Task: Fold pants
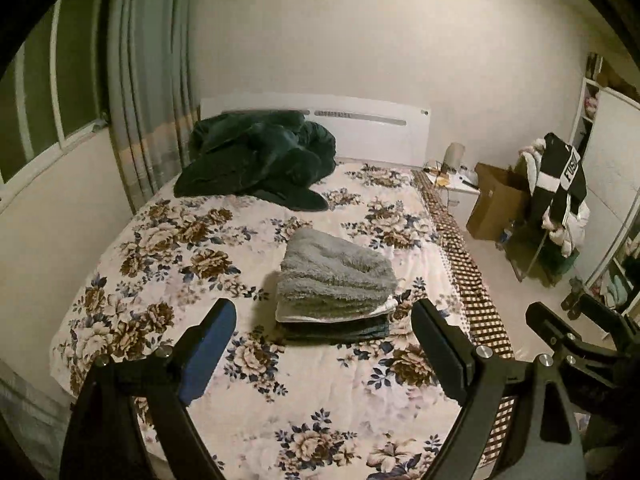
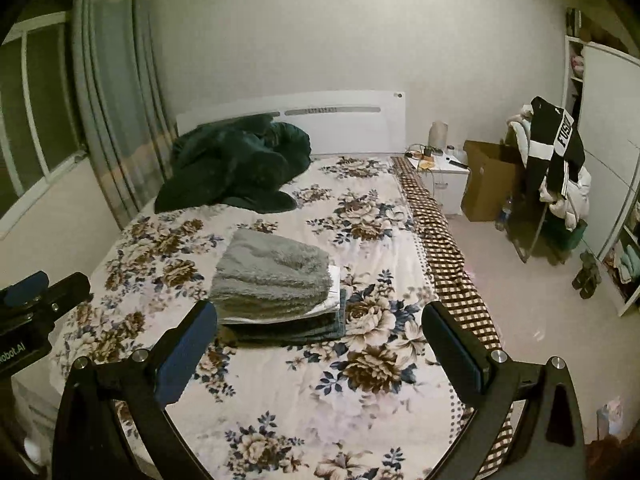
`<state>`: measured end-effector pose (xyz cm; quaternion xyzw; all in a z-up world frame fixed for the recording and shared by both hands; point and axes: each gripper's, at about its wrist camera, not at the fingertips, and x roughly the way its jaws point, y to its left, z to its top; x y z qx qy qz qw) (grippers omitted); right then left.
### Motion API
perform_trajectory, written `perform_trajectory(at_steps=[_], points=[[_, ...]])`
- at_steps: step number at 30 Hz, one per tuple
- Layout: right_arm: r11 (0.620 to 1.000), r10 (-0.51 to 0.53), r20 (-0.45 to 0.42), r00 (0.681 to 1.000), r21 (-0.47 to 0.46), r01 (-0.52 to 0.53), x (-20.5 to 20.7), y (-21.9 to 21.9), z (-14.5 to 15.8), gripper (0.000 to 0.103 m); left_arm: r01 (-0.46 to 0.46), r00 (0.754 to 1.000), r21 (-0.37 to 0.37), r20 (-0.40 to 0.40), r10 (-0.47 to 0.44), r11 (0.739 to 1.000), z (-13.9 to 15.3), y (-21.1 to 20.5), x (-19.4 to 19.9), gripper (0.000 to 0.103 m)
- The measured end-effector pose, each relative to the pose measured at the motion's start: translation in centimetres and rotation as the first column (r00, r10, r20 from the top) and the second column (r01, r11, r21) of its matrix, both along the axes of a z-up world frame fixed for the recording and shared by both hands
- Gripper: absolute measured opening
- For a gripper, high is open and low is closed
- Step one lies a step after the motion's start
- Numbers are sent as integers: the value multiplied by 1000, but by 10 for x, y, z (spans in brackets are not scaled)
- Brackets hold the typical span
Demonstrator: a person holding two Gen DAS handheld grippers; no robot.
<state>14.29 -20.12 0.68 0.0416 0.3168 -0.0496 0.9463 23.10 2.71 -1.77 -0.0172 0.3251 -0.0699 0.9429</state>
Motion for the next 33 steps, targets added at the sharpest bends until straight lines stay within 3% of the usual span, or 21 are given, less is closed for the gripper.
perform_trajectory(at_steps=[2,11,33], points=[[1000,-1,15,1000,-14,1,-17,5,12,103,5,1000,14,3,-5,1000,2,0,-7,101],[1000,-20,37,999,-11,20,-67,26,48,103,18,999,32,43,-19,999,13,10,-32,101],[1000,-7,36,999,-6,8,-81,34,65,103,2,998,39,56,-4,999,17,14,-61,101]])
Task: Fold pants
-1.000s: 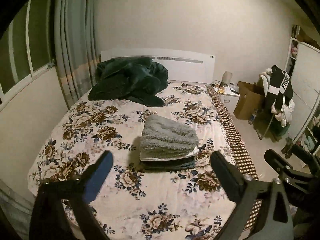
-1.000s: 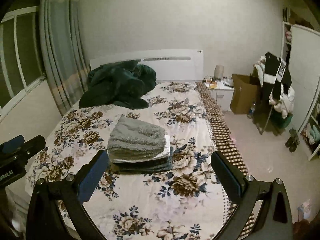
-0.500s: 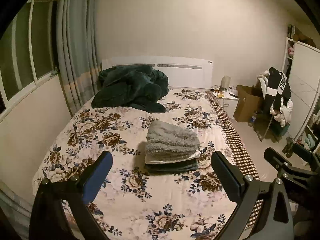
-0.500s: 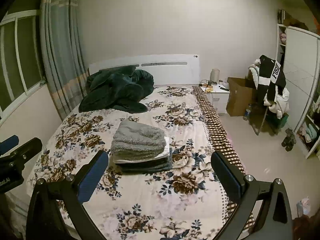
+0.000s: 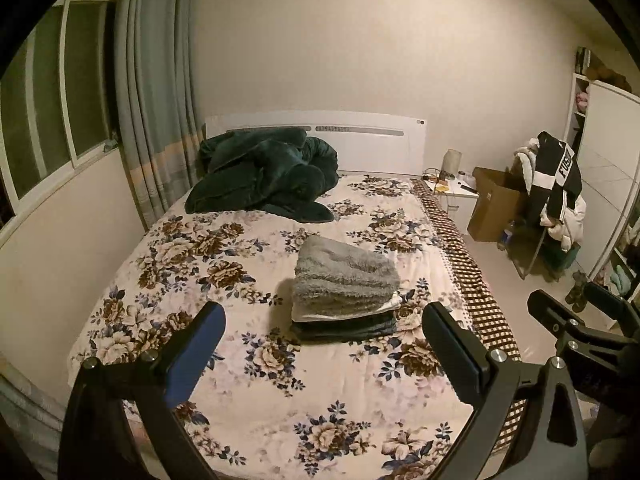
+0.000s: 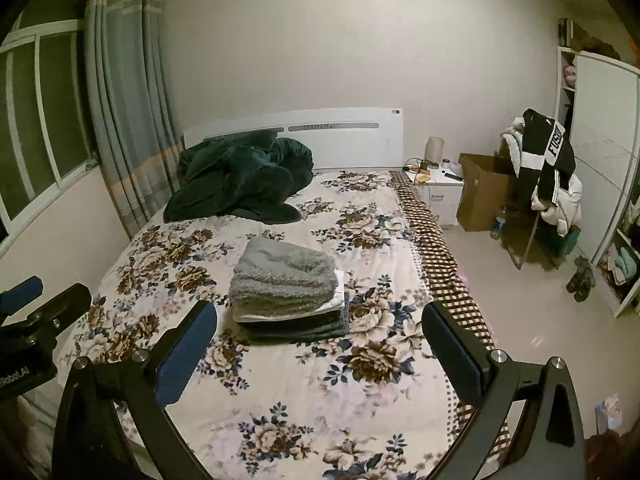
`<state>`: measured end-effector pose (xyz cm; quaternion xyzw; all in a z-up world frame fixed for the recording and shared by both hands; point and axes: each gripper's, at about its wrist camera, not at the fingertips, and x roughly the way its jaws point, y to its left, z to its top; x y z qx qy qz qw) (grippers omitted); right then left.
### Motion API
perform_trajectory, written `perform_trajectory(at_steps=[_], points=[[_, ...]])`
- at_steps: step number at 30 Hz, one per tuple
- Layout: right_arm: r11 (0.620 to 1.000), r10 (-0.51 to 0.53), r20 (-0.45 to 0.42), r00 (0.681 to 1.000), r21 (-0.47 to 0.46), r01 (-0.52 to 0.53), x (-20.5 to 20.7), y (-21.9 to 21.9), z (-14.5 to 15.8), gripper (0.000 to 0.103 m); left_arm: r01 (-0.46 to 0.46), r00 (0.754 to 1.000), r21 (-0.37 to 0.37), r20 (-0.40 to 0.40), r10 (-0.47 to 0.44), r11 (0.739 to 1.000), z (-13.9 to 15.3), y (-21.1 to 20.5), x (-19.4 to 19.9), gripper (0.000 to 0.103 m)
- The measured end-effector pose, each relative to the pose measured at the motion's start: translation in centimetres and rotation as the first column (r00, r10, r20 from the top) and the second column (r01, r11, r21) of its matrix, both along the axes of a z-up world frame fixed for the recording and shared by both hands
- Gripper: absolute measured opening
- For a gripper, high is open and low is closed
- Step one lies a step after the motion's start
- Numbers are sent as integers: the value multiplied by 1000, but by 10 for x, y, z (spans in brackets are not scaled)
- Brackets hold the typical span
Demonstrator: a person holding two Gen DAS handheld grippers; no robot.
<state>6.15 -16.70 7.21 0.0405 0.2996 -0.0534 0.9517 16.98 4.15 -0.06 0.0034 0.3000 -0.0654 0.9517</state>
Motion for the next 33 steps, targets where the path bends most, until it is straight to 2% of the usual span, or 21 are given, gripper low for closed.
perform_trajectory(at_steps=[33], points=[[1000,31,-19,999,4,-31,-4,2,-8,103,-38,999,31,-12,38,999,-2,6,3,101]])
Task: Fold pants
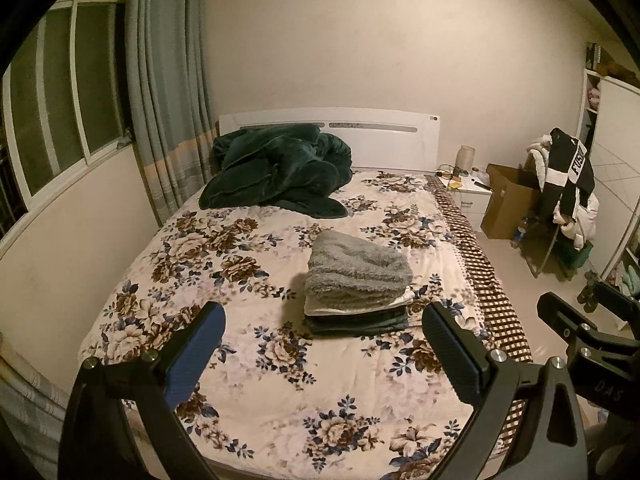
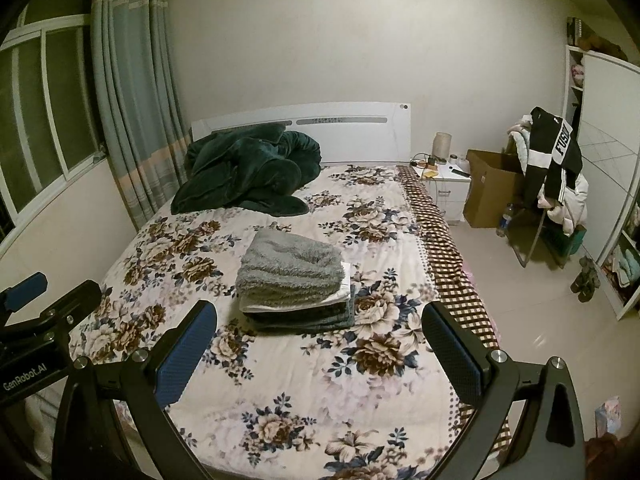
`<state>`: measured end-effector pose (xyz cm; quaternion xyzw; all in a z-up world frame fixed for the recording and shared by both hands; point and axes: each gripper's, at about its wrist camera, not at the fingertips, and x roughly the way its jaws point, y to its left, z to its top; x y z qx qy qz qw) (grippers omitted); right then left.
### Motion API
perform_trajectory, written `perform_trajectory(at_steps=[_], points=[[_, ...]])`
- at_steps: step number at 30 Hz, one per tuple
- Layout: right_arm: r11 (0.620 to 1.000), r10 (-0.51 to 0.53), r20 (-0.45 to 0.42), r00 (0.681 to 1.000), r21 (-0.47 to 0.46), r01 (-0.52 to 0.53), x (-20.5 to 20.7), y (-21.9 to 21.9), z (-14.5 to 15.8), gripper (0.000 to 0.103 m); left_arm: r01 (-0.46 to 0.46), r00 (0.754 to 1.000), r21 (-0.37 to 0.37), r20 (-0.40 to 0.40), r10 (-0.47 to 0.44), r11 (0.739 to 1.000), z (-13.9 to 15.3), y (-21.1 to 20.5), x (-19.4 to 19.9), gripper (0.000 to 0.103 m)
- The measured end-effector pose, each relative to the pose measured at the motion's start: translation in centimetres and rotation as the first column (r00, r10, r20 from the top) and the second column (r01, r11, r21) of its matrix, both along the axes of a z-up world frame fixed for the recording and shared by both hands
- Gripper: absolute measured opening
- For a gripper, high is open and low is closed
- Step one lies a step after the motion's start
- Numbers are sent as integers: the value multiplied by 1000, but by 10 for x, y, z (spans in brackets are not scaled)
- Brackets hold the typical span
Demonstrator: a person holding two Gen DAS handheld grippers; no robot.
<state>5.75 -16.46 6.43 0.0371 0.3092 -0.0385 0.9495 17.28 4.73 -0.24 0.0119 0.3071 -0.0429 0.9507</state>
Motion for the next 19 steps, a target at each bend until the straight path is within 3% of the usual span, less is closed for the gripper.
perform_trajectory(at_steps=[19], points=[[1000,0,-1,1000,2,0,-2,2,-9,103,-34,999,26,30,33,999,0,1,-7,101]])
